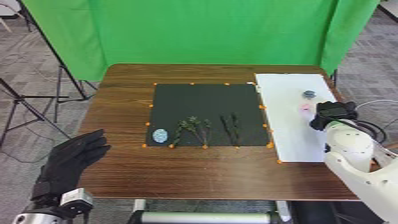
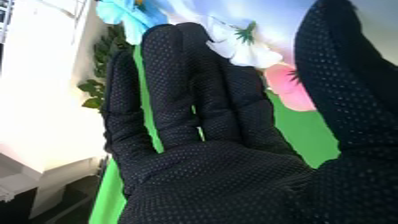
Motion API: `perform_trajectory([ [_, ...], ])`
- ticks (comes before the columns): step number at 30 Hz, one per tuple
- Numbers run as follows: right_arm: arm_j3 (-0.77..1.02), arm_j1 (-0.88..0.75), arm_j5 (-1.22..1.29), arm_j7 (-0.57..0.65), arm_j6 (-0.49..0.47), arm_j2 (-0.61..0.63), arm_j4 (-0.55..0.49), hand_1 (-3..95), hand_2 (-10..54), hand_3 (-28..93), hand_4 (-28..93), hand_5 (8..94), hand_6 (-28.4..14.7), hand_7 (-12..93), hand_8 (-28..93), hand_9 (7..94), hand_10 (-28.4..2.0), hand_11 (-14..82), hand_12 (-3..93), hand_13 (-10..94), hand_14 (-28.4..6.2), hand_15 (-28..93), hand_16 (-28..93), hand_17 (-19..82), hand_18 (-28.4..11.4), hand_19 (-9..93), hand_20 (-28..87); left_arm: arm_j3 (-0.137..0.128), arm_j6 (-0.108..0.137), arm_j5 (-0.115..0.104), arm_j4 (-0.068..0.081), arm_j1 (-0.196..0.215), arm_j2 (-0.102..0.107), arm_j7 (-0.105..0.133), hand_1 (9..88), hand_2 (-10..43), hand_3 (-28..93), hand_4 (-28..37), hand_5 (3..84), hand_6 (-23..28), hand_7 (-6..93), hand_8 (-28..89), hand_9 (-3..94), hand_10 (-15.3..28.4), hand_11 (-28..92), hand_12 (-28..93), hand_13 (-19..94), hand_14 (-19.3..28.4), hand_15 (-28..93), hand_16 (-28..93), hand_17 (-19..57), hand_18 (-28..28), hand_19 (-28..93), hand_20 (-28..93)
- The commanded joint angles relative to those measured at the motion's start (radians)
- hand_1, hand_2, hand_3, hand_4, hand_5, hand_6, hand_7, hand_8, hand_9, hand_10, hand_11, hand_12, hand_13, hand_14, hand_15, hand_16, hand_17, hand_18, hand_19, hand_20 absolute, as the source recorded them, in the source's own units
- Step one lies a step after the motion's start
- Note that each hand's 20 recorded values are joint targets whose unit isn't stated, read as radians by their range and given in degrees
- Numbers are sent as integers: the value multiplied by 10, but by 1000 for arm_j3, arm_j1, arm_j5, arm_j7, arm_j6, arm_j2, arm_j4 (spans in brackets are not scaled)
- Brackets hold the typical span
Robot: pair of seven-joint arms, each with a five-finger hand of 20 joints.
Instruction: Arrange flowers
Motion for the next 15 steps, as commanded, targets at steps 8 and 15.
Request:
perform_trajectory([
  [8, -91, 35, -85, 35, 140, 11, 53, 498, -49, 700, -283, 591, 29, 530, -77, 778, -73, 203, 279, 594, -80, 697, 259, 198, -215, 765, 276, -1, -7, 0, 2, 4, -8, -7, 281, 45, 794, -159, 452, 136, 171, -96, 379, 219, 342, 93, 254, 284, 635, -144, -92, 230, 609, 117],
  [15, -113, 42, -116, 37, 229, 38, 51, 525, -59, 712, -283, 685, 34, 487, -41, 845, -66, 209, 323, 638, -65, 693, 302, 220, -207, 782, 278, -5, -4, -1, -1, 12, -10, -7, 280, 45, 795, -160, 452, 136, 171, -96, 379, 219, 341, 93, 254, 284, 635, -144, -92, 231, 609, 117],
])
